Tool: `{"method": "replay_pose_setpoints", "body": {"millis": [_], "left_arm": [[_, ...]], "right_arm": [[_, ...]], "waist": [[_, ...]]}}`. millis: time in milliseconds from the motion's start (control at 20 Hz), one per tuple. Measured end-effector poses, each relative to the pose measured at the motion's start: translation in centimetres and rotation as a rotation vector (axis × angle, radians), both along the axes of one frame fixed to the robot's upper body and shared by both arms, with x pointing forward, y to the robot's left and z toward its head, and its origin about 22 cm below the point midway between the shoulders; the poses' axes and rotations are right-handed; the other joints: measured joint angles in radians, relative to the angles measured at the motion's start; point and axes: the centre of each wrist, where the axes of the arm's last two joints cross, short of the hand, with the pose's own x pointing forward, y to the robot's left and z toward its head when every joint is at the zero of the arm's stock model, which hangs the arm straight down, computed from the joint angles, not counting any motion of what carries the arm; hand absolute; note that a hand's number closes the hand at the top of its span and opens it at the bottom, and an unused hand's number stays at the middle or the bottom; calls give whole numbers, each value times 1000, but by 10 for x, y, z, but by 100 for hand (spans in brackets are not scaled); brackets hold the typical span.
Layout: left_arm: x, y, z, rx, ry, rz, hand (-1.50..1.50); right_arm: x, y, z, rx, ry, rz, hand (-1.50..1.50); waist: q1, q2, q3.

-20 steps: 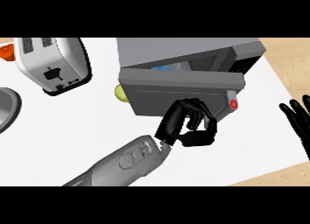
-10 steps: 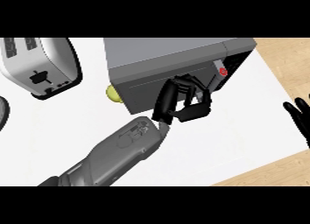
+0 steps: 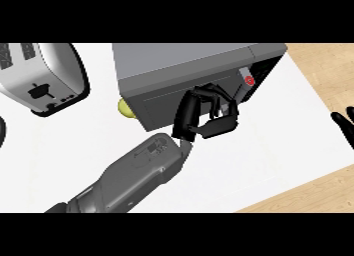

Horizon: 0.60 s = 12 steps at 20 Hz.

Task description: Pick up the milk, place it into the microwave and close the microwave

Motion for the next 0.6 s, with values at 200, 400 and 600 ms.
{"method": "replay_pose_setpoints", "body": {"millis": [200,400,600], "left_arm": [[0,0,-2,-14,-17,2,150],[1,1,-3,-32,-30,9,150],[1,1,-5,-43,-46,21,150]], "right_arm": [[1,0,7,-2,-11,11,-150],[2,-2,14,3,-19,14,-150],[3,-4,20,8,-25,19,-150]], "waist": [[-3,1,0],[-8,2,1],[-13,3,2]]}}
